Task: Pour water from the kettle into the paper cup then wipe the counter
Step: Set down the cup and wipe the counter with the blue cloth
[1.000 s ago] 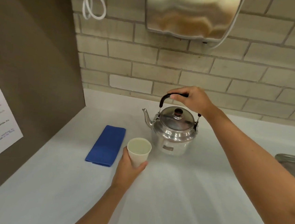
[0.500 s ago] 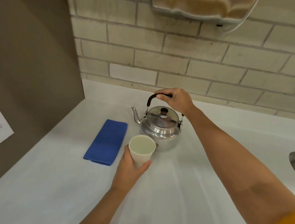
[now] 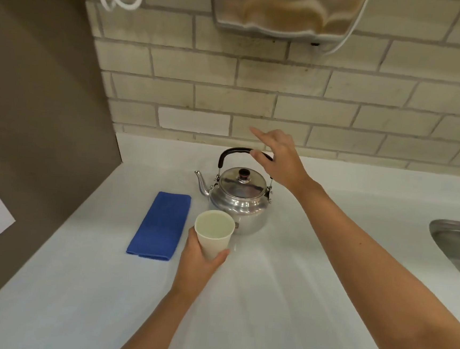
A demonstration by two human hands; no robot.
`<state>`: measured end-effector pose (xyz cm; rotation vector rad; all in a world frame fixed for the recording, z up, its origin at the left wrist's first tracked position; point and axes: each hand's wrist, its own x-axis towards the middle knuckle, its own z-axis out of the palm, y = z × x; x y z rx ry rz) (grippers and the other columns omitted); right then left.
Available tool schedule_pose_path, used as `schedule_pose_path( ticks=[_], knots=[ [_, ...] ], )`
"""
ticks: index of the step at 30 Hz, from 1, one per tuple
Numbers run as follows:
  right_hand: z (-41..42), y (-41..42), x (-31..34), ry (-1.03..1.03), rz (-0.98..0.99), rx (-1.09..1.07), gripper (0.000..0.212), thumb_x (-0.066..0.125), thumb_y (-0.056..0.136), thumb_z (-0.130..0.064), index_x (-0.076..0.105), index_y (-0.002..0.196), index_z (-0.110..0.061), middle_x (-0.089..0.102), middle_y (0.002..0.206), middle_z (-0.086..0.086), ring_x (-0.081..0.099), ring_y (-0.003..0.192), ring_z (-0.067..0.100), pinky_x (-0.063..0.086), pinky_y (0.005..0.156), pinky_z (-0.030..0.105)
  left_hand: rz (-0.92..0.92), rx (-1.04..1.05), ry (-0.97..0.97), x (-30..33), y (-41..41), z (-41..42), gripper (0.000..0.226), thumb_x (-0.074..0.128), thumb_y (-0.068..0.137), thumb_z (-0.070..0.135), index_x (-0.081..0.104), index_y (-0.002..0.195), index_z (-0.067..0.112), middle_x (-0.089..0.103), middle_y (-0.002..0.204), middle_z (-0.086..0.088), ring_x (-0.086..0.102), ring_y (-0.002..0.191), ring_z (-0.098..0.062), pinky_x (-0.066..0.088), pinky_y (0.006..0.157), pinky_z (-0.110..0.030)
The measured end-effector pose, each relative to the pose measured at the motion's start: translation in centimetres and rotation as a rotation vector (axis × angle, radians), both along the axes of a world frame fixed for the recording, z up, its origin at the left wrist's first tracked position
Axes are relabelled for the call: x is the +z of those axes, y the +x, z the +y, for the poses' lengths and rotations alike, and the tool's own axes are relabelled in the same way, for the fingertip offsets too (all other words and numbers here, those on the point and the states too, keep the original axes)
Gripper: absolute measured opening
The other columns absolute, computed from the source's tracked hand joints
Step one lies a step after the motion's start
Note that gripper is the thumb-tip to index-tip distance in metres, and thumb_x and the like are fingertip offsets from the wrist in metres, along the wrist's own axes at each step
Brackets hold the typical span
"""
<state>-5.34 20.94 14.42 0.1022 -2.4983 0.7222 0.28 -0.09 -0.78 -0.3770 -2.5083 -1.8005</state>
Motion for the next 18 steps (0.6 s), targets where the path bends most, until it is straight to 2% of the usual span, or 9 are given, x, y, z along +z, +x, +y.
schedule_pose_path(
  ticks=[2,5,9,13,15,18],
  knots=[
    [-0.5,2.6,-1.1,-0.089,-0.013,-0.016,0.053,0.058,0.089,-0.026,0.038,0.137,-0.030,0.044,0.124,0.009,0.035,0.118,0.025,0.034,0.101,0.036,-0.021,-0.016,-0.006,0.0,-0.2,-0.3,0.080,0.080,0.065,0.018,0.034,0.131,0.017,0.049,0.125,-0.003,0.048,0.115,-0.018,0.044,0.096,-0.034],
    [-1.4,5.8,-4.8,-0.147,-0.045,-0.088,0.055,0.054,0.091,-0.028,0.030,0.140,-0.031,0.039,0.131,0.006,0.032,0.121,0.022,0.037,0.100,0.040,0.010,-0.044,-0.063,-0.4,-0.3,-1.2,0.079,0.076,0.069,0.012,0.033,0.135,0.017,0.041,0.125,0.002,0.039,0.118,-0.013,0.035,0.097,-0.029],
    [-2.6,10.4,-10.3,-0.042,-0.213,-0.219,0.049,0.050,0.092,-0.025,0.035,0.139,-0.019,0.037,0.138,0.013,0.032,0.128,0.030,0.035,0.103,0.050,0.157,-0.118,-0.147,-0.5,1.3,-4.8,0.057,0.059,0.082,0.004,0.037,0.133,0.014,0.038,0.126,0.006,0.038,0.121,-0.012,0.028,0.100,-0.019],
    [-3.5,14.8,-15.4,0.115,-0.432,-0.385,0.045,0.040,0.095,-0.034,0.033,0.138,-0.021,0.027,0.148,0.010,0.019,0.138,0.026,0.021,0.109,0.054,0.270,-0.101,-0.149,0.8,0.1,-7.6,0.037,0.045,0.090,0.001,0.046,0.127,0.007,0.047,0.126,-0.006,0.044,0.110,-0.010,0.030,0.089,-0.009],
    [-3.4,15.7,-16.6,0.175,-0.479,-0.430,0.045,0.035,0.096,-0.036,0.032,0.138,-0.023,0.026,0.150,0.008,0.015,0.140,0.026,0.015,0.110,0.052,0.306,-0.079,-0.239,1.6,-2.6,-7.7,0.034,0.042,0.091,0.002,0.048,0.124,0.001,0.049,0.128,-0.012,0.047,0.110,-0.017,0.031,0.089,-0.013],
    [-3.4,15.7,-17.3,0.199,-0.458,-0.448,0.044,0.033,0.095,-0.037,0.033,0.137,-0.024,0.026,0.150,0.007,0.017,0.140,0.024,0.012,0.111,0.051,0.276,-0.061,-0.465,1.6,-7.7,-6.6,0.036,0.039,0.093,0.006,0.047,0.126,-0.003,0.046,0.135,-0.020,0.046,0.121,-0.033,0.034,0.101,-0.033]
  ],
)
